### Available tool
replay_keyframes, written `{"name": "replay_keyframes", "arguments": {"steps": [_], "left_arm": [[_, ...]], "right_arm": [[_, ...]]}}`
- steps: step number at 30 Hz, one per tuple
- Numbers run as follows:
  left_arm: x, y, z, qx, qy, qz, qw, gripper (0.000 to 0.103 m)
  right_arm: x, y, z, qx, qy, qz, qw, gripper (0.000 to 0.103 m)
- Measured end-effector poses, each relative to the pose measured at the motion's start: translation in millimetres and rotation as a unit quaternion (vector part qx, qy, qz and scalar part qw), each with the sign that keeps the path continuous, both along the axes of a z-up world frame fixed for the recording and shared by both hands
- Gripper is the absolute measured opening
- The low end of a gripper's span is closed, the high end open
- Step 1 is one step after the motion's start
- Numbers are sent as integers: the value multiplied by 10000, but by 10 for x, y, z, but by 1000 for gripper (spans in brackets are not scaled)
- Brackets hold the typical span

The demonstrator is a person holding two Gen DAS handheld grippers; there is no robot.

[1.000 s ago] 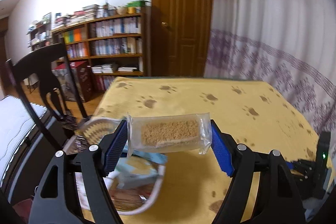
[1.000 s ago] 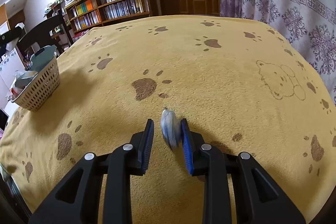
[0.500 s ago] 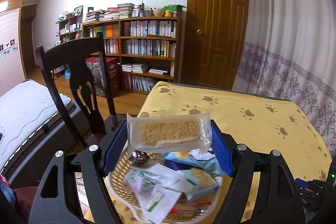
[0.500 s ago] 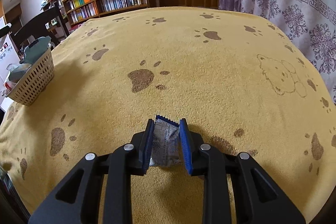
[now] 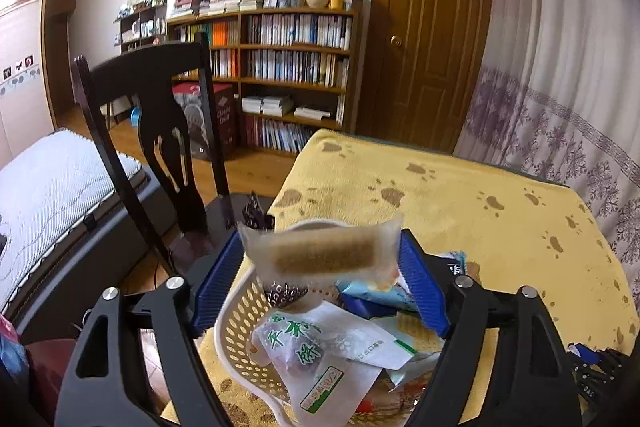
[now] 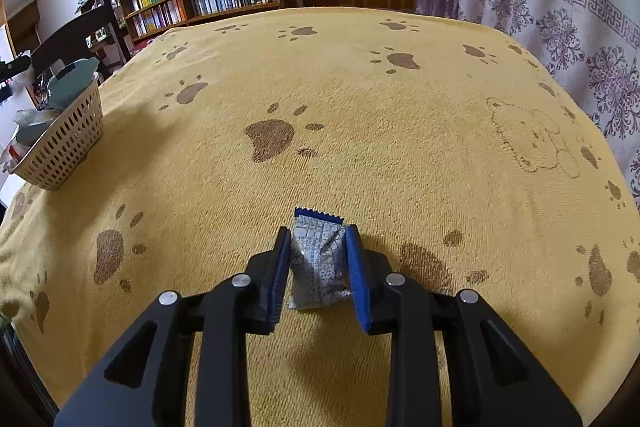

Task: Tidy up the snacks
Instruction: 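Carry the cracker bar over the basket and open the left gripper, then carry the silver-blue candy over the basket and open the right gripper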

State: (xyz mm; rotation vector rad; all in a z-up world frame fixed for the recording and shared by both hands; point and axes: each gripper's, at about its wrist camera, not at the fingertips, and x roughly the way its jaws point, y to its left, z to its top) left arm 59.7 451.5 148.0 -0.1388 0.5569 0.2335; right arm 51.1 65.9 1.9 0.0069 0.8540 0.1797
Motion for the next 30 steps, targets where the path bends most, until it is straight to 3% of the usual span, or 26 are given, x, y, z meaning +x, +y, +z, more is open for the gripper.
{"name": "replay_keyframes", "arguments": {"steps": [5,9,13,16,20,30], "left_arm": [[-58,-17,49,40,-93,-34,9999,86],[-93,-53,85,73,-154,-59,9998,86],[-131,-91,118,103,-215,-87,9997,86],[-159,-118,150,121,-271,-113,9995,86],[-175,-137,180,138,-325,-119,9993,86],[-312,23,300,3,-572,84,9983,86]], "right_arm": [[-53,-9,2,26,-2,51,10000,30],[-95,25,5,21,-13,171,9999,42],[-108,51,6,-33,-28,181,9998,42],[-120,56,9,-50,-37,150,9999,40],[-137,67,23,-165,-85,65,9998,26],[-129,308,306,-30,-367,401,9985,25]]}}
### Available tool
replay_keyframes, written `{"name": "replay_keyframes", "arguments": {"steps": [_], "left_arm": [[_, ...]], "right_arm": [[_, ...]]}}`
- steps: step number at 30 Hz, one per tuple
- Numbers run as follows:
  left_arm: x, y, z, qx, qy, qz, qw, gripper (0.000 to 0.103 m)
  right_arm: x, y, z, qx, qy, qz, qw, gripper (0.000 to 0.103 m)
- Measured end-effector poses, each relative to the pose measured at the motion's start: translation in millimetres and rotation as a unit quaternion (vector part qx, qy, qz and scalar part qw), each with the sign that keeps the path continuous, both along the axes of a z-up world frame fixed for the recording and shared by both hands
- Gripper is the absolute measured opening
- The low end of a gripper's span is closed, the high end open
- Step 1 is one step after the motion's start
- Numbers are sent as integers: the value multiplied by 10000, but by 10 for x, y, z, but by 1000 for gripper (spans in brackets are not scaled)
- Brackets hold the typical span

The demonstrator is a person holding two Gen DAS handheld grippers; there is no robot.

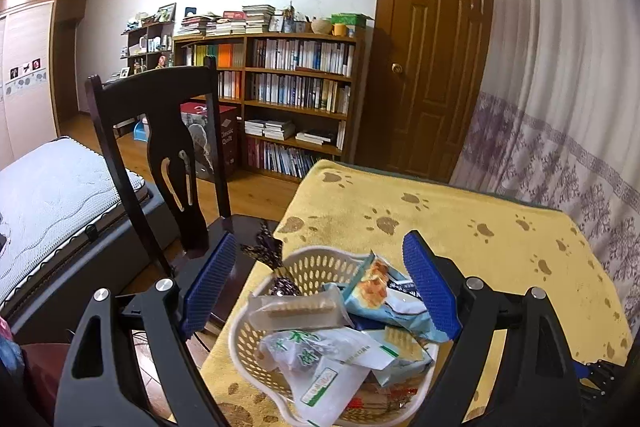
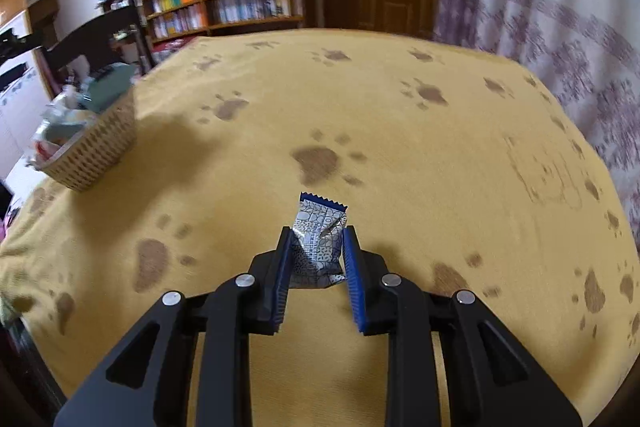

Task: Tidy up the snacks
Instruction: 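Carry the silver-blue candy over the basket and open the right gripper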

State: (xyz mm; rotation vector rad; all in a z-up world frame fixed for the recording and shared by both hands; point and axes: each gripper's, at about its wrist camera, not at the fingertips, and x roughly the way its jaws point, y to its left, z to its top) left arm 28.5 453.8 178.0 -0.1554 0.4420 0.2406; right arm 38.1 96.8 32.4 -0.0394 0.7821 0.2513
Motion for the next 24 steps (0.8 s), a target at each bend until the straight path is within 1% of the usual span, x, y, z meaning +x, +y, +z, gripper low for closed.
{"name": "replay_keyframes", "arguments": {"steps": [6,12,18,21,24], "left_arm": [[-102,115,85,-146,-180,94,9997,86],[-232,224,160,-262,-391,162,9988,86],[-337,325,229,-352,-569,229,9975,86],[-360,348,255,-381,-622,214,9971,86],[-370,356,263,-402,-650,181,9969,86]], "right_arm": [[29,568,371,-39,-402,671,9969,25],[106,1272,734,121,-670,1416,9876,25],[283,1885,1005,358,-616,1907,9791,25],[351,2134,1052,411,-533,2067,9761,25],[470,2371,1048,525,-326,2226,9730,27]]}}
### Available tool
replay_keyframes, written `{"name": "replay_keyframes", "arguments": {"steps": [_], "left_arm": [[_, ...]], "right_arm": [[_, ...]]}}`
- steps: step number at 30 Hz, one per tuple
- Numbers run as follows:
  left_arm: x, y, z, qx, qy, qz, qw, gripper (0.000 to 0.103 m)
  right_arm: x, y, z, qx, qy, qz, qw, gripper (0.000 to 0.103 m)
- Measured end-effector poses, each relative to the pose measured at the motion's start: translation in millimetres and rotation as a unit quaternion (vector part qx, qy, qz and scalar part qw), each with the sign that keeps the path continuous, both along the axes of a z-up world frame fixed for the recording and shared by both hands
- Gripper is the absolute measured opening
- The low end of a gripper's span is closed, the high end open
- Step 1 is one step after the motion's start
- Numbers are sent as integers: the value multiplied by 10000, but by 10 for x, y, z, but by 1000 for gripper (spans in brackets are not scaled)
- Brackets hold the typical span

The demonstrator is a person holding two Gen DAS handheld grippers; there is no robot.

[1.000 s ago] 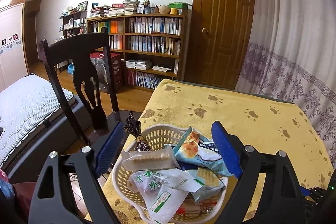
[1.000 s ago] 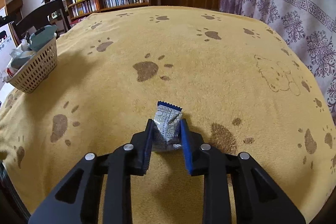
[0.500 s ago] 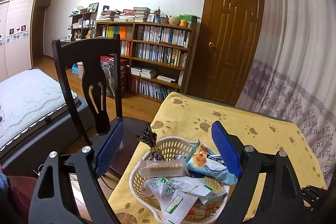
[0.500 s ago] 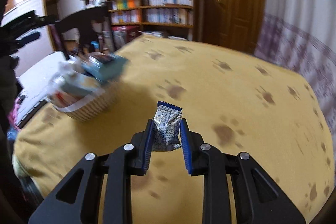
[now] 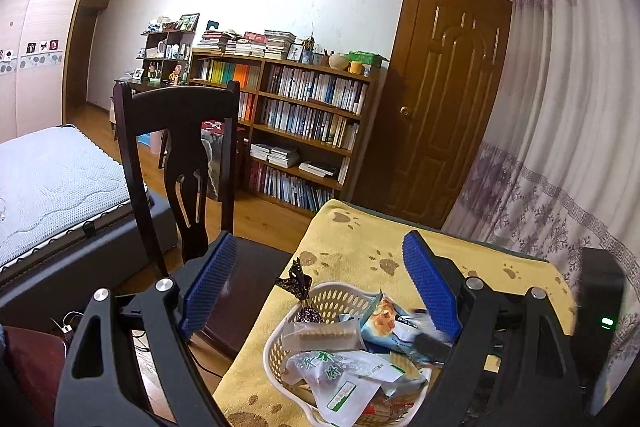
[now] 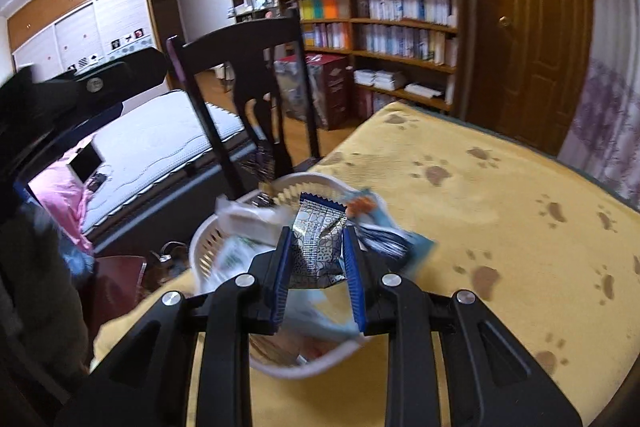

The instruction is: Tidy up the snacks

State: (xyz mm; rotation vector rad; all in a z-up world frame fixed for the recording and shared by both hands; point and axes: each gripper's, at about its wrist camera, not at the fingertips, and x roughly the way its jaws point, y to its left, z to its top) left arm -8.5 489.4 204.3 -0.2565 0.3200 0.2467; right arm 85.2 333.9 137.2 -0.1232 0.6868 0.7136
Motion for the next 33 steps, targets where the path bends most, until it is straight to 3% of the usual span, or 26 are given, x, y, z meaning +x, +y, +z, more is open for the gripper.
{"name": "replay_keyframes", "arguments": {"steps": [4,13,18,22,33], "left_arm": [[-13,-2,11,-3,-35,-1,10000,92],[7,-30,5,76,11,89,9999,92],[16,-155,12,327,11,73,9994,96],[21,-229,13,476,-2,71,9988,97],[0,-361,6,732,59,161,9972,98]], "right_arm": [[112,59,-55,211,332,19,9992,27],[71,-323,-210,509,486,-299,9971,29],[-32,-503,-270,521,348,-579,9964,48],[-151,-590,-297,388,152,-756,9963,51],[-480,-804,-233,478,-278,-811,9952,80]]}}
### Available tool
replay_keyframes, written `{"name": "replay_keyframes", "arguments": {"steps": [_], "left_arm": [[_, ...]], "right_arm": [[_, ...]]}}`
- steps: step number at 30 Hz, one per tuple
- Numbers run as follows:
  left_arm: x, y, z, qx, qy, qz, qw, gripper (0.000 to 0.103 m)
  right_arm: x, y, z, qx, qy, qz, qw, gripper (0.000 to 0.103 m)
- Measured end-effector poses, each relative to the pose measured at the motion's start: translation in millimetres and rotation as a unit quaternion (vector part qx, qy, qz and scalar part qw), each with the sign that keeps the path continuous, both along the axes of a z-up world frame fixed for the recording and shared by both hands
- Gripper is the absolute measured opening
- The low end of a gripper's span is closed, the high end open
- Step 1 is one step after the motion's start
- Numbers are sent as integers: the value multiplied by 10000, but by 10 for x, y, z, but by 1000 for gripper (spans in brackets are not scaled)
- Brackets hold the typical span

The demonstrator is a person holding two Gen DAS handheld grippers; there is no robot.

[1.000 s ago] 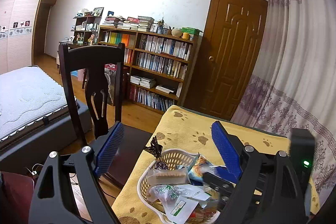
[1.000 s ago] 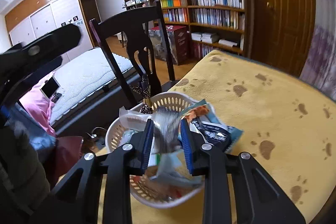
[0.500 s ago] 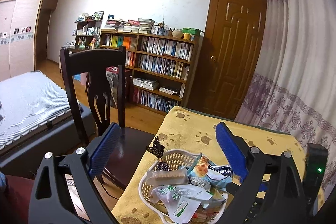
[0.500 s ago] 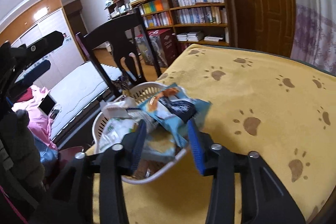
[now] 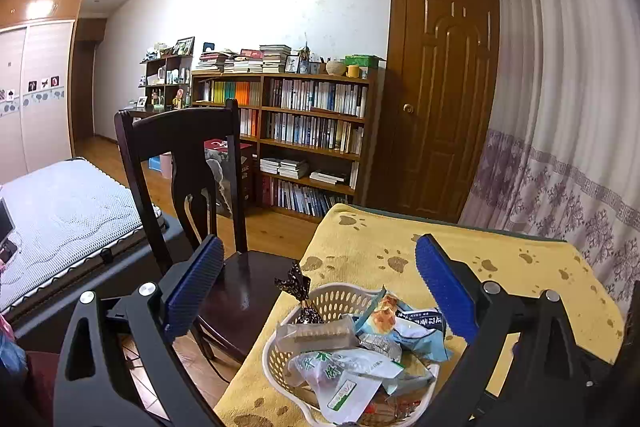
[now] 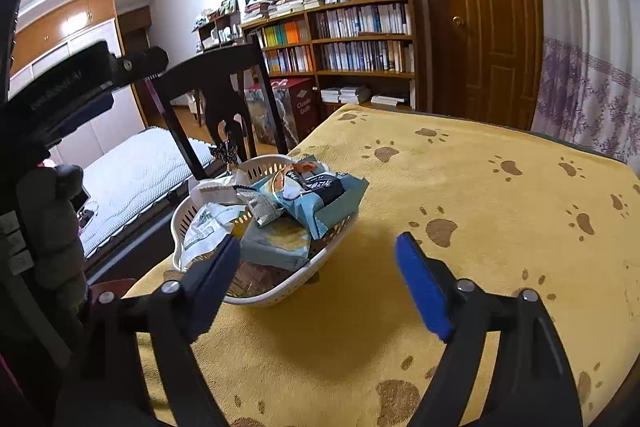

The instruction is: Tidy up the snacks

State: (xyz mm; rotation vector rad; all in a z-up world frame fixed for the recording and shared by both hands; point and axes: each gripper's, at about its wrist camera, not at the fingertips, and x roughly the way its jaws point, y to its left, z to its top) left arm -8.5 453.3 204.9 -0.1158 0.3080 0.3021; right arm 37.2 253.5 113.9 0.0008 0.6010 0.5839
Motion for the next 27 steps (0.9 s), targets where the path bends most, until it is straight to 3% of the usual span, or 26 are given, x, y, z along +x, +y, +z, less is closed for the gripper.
{"name": "replay_keyframes", "arguments": {"steps": [16,22,27], "left_arm": [[-121,-332,-51,631,180,-64,9978,99],[-270,-400,-271,1121,452,-76,9926,99],[-408,-301,-451,1069,626,49,9923,99]], "right_arm": [[-191,-180,100,138,-178,-70,9997,84],[-300,-152,128,-5,-387,-68,9992,90],[-353,-54,102,-236,-501,-114,9984,93]]}}
